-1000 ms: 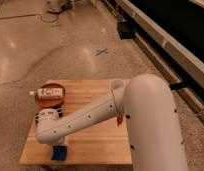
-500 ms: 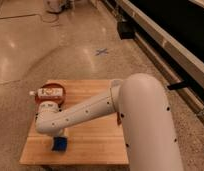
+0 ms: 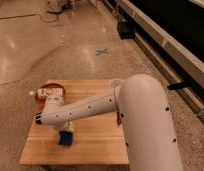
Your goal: Wipe the white sponge on the table
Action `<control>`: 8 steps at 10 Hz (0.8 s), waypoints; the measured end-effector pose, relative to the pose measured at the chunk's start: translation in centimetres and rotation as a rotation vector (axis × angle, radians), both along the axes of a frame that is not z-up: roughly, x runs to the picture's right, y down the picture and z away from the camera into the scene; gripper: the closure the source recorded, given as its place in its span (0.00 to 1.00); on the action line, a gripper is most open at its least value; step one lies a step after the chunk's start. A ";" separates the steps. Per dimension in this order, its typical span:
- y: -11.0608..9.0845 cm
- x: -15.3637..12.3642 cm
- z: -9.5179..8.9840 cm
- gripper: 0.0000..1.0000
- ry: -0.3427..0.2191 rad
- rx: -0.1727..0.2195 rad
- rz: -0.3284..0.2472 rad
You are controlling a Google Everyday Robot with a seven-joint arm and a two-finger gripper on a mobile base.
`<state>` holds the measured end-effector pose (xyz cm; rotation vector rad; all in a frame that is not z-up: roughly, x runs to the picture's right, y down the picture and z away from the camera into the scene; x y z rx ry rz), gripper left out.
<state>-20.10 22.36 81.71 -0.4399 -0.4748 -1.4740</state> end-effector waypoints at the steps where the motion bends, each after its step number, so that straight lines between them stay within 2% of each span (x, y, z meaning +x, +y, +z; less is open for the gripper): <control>1: 0.2 0.9 0.3 1.00 0.009 -0.014 -0.006; 4: 0.9 4.8 1.0 1.00 0.048 -0.056 -0.006; 8: 2.5 8.0 -0.1 1.00 0.063 -0.081 0.015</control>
